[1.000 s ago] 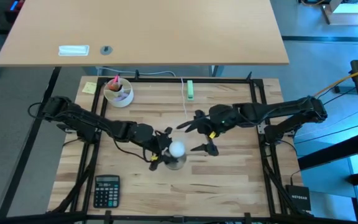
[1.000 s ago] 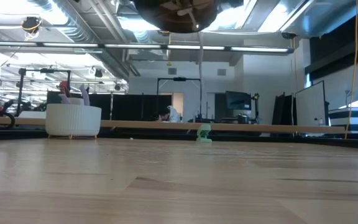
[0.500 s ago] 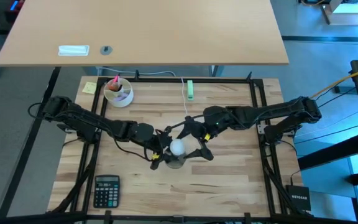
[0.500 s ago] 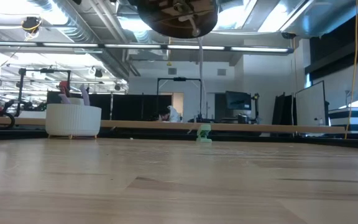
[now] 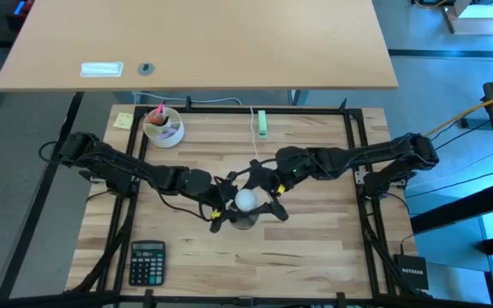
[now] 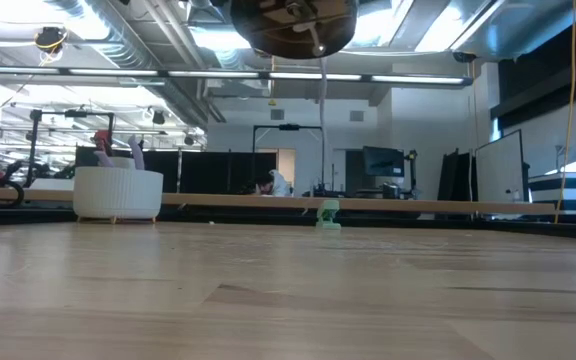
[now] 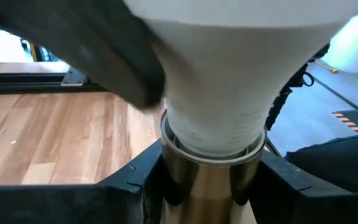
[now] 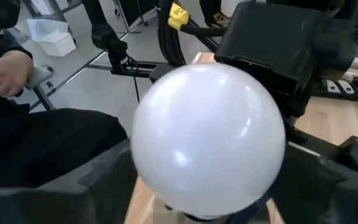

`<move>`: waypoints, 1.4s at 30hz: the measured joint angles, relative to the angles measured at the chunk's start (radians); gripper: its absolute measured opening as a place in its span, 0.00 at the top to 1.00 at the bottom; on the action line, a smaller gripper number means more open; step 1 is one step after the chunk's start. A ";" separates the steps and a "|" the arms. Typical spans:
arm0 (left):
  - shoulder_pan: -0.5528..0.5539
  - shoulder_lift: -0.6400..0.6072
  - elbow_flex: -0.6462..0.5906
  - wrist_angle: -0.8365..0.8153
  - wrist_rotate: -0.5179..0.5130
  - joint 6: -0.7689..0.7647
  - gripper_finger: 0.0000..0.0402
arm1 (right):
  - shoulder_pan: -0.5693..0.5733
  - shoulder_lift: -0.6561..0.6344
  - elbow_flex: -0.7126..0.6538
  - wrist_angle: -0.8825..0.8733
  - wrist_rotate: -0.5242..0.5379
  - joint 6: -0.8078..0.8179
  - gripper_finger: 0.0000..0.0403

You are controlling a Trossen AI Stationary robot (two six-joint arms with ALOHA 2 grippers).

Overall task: Screw lightbulb
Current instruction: Insert the lightbulb into the lamp

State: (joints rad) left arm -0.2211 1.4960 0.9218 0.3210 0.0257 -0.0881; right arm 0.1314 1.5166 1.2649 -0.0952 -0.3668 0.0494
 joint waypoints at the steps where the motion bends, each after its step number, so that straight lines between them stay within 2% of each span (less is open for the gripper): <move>1: 0.000 0.000 0.000 0.000 0.000 0.002 0.59 | 0.000 0.004 0.000 0.004 0.000 -0.001 0.27; 4: 0.000 0.000 0.000 0.003 0.000 0.003 0.59 | 0.000 0.005 0.000 0.006 0.000 -0.002 0.38; 8: 0.000 0.000 0.000 0.004 -0.015 -0.003 0.59 | 0.000 0.005 0.000 0.009 0.013 -0.001 0.38; 21: -0.035 0.001 -0.002 0.001 -0.431 -0.027 0.59 | 0.000 0.001 0.001 -0.037 0.312 0.071 0.38; 27: -0.034 0.002 -0.002 -0.001 -0.553 -0.078 0.59 | 0.000 0.001 0.003 -0.062 0.432 0.101 0.38; 31: -0.033 0.002 -0.002 -0.009 -0.575 -0.103 0.59 | 0.000 0.001 0.003 -0.074 0.480 0.127 0.38; 36: -0.033 0.002 -0.002 -0.014 -0.576 -0.106 0.59 | 0.000 0.001 0.003 -0.078 0.456 0.131 0.37; 42: -0.032 -0.004 0.003 -0.026 -0.580 -0.085 0.59 | -0.001 0.003 -0.005 -0.114 0.378 0.127 0.21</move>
State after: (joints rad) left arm -0.2535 1.4918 0.9250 0.2951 -0.5547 -0.1727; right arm 0.1307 1.5193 1.2598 -0.2089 0.0115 0.1760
